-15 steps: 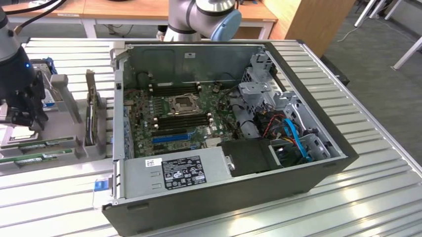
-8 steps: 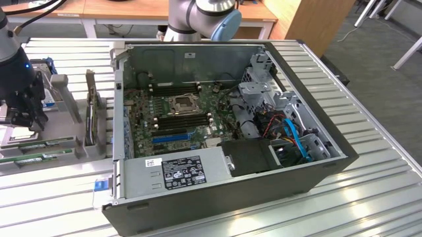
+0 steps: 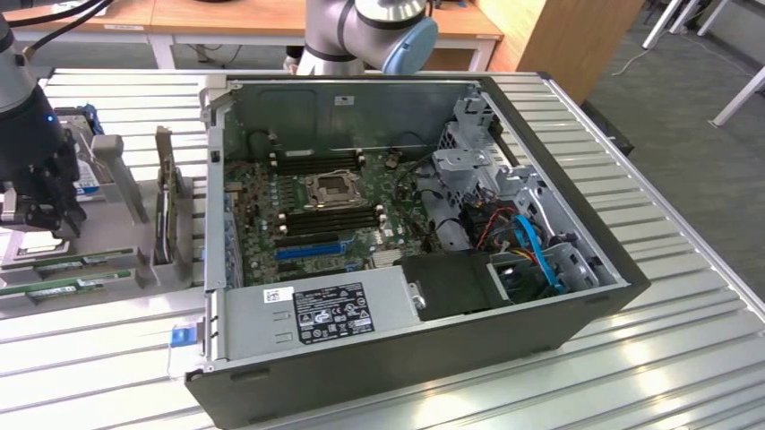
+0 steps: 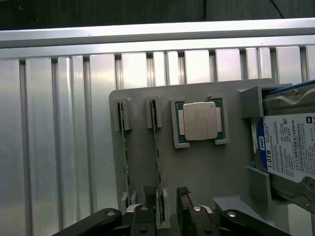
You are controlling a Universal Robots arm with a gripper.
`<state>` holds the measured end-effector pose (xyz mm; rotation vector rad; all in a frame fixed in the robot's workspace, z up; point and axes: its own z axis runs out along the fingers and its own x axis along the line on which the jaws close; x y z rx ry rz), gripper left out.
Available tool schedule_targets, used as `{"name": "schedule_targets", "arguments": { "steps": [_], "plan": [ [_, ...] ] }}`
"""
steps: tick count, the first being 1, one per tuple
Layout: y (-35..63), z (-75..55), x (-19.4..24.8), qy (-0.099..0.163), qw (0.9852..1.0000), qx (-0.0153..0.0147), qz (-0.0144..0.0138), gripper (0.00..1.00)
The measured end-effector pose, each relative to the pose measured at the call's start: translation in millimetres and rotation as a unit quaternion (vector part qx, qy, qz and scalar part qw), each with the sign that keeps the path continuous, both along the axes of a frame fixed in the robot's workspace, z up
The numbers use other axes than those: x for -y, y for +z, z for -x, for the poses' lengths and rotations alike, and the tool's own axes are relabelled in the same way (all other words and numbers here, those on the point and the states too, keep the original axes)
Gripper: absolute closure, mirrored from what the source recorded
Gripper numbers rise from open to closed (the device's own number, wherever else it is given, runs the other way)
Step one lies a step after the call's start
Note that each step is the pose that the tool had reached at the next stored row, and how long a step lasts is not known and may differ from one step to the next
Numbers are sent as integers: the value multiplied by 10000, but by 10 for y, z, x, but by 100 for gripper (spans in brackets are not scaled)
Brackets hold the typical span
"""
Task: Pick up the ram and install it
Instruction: 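Pick up the ram and move it above insertion slot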
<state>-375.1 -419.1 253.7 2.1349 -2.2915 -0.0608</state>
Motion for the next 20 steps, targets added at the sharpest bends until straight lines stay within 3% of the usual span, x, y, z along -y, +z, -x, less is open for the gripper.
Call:
{"name": "schedule_targets", "arguments": {
  "steps": [8,20],
  "plan": [
    [-2,5,3,33,10000,1,-1,69],
    [0,38,58,41,10000,0,0,69]
  ]
}}
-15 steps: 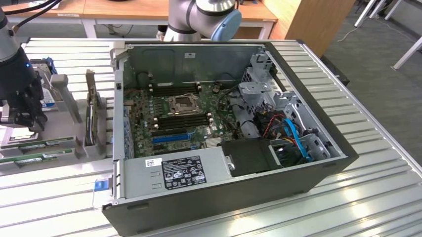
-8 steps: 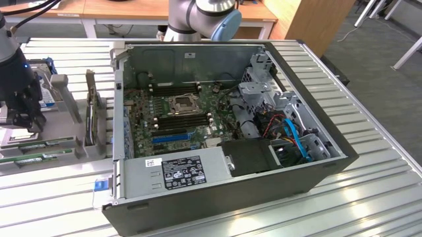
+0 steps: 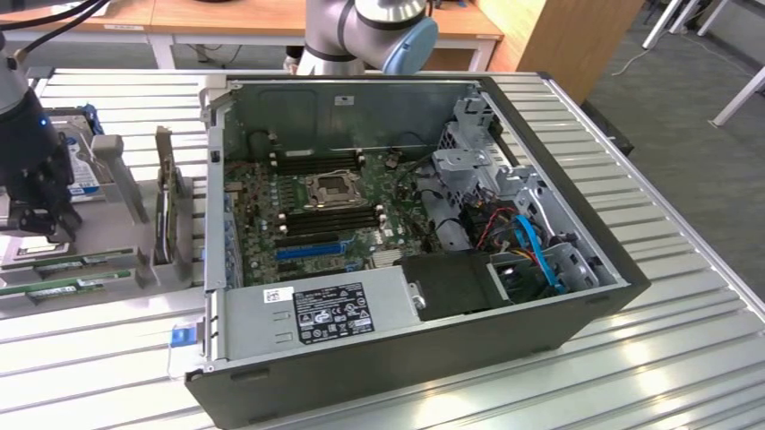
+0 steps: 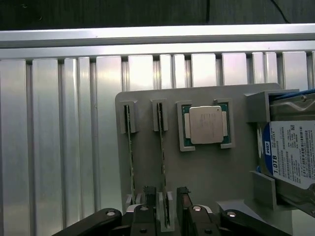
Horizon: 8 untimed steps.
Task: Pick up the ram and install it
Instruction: 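Pick up the ram and move it above insertion slot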
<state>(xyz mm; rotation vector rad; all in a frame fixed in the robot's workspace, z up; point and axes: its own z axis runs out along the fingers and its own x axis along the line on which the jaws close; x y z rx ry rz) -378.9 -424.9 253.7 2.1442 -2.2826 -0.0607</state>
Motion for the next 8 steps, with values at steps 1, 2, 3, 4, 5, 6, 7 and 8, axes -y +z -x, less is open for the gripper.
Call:
{"name": "schedule_targets", "arguments": {
  "steps": [1,2,3,4,5,6,7,8],
  "plan": [
    [0,2,3,1,10000,0,0,69],
    [0,4,6,2,10000,0,0,69],
    [0,6,8,3,10000,0,0,69],
    [0,8,11,4,10000,0,0,69],
    [0,10,15,5,10000,0,0,69],
    [0,11,18,6,10000,0,0,69],
    [0,13,20,7,10000,0,0,69],
    [0,14,22,7,10000,0,0,69]
  ]
}}
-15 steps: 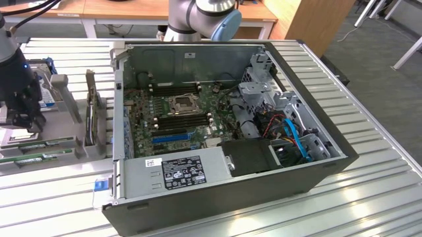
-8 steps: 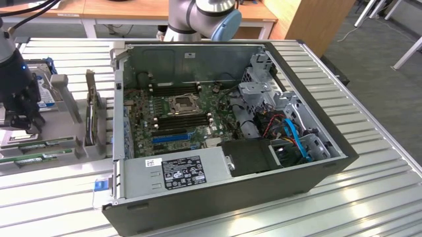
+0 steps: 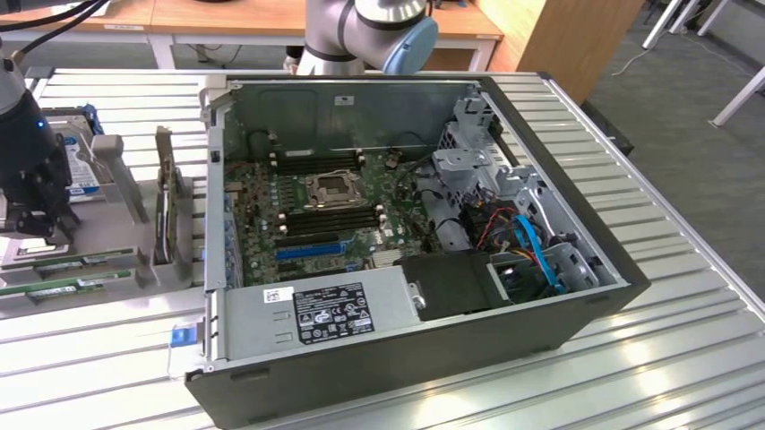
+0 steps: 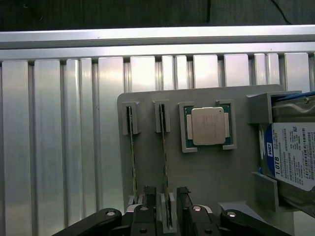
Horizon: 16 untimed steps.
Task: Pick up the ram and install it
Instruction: 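Pick up the ram and move it above insertion slot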
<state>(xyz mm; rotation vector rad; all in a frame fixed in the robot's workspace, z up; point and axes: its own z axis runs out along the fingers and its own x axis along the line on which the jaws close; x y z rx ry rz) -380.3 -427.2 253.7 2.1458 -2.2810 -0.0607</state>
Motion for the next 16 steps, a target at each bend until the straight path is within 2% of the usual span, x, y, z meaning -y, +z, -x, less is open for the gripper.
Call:
{"name": "schedule_targets", "arguments": {
  "steps": [8,16],
  "plan": [
    [0,0,3,0,10000,0,0,69],
    [0,2,62,1,10000,0,0,69]
  ]
}}
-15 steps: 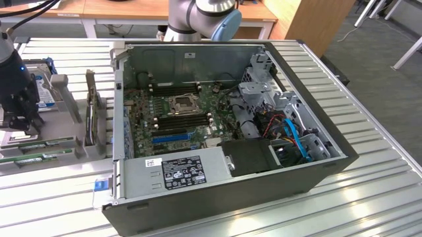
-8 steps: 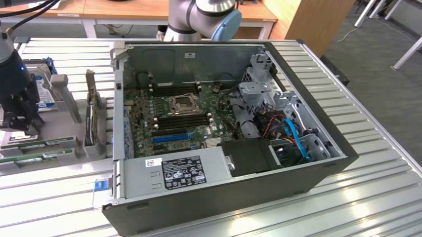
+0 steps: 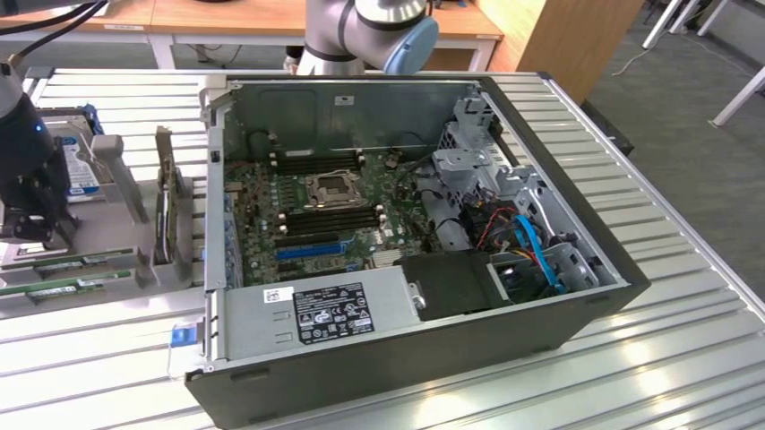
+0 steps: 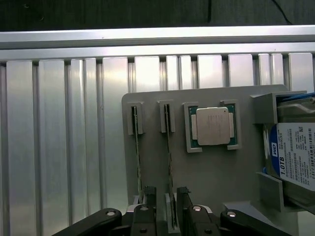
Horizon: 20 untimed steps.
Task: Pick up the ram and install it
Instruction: 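Pick up the ram and move it above insertion slot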
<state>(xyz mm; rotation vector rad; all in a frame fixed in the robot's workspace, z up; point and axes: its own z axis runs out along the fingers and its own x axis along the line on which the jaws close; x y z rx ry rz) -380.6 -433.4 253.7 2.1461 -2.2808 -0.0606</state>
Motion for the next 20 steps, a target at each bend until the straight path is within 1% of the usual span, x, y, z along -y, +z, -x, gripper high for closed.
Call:
{"name": "schedule_targets", "arguments": {
  "steps": [4,11,20],
  "plan": [
    [0,2,26,1,10000,0,0,69],
    [-1,2,29,2,10000,0,-1,69],
    [-60,1,28,2,10000,0,0,69]
  ]
}}
